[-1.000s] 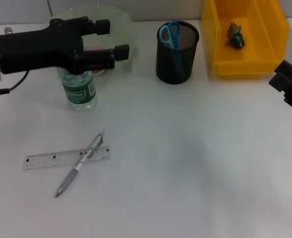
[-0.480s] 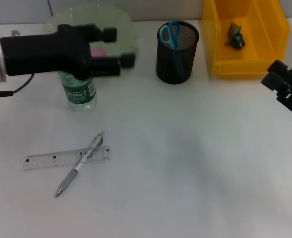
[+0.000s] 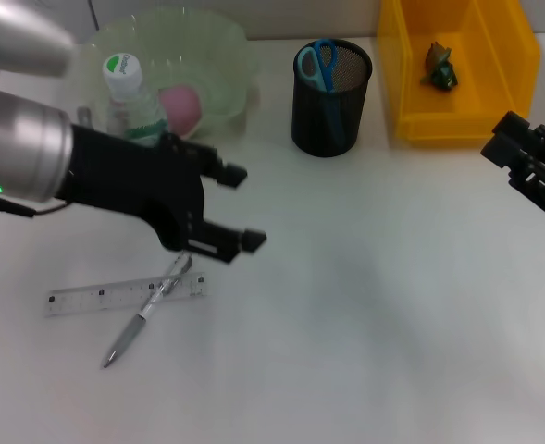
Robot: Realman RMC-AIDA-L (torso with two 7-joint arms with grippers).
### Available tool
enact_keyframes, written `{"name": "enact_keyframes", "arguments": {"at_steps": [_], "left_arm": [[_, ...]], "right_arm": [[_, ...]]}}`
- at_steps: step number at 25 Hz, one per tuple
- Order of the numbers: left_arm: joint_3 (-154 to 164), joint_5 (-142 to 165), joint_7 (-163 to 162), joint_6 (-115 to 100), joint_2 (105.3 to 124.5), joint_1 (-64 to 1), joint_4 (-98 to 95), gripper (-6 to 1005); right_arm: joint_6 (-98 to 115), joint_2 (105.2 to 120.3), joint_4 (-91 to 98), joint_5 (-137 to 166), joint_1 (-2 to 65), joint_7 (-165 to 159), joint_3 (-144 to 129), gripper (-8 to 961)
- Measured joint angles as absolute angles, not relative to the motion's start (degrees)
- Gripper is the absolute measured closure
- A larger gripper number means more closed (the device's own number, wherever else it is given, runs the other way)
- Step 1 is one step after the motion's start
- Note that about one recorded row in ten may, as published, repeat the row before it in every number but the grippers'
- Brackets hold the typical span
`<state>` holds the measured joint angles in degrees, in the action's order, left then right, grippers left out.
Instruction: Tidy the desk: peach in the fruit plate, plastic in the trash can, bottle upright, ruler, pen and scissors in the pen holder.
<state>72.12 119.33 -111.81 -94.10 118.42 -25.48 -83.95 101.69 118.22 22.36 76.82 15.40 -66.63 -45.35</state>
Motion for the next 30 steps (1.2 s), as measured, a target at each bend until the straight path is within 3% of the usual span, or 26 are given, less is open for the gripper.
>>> {"name": "enact_keyframes", "arguments": {"at_steps": [10,30], "left_arm": [[81.6,132.7,-122.6,-94.7,118.63,-30.6,-84.9,238],[86.4,138.4,-125.5,-91.4,118.99,-30.8,-83.9,255]], "right_arm": [[100.3,118.32,20.7,77.5,16.5,-66.6,-45.3,438],[98.3,118.92,19.4,78.2,18.0,-66.6,-45.5,434]]}}
